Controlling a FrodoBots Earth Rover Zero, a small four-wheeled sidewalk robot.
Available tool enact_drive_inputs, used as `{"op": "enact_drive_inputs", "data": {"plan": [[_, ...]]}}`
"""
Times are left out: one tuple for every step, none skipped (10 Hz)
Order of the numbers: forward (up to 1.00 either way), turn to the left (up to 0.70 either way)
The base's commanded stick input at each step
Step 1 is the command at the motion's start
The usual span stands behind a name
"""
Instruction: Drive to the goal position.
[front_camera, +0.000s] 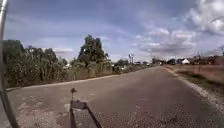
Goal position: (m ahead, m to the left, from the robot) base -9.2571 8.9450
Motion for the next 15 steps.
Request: {"op": "enact_drive_inputs", "data": {"plan": [[0.04,0.0],[0.03,0.0],[0.0,0.0],[0.04,0.0],[0.04,0.0],[0.01,0.0],[0.02,0.0],[0.04,0.0],[0.04,0.0],[0.04,0.0],[0.01,0.0],[0.04,0.0],[0.02,0.0],[0.01,0.0],[0.02,0.0]]}}
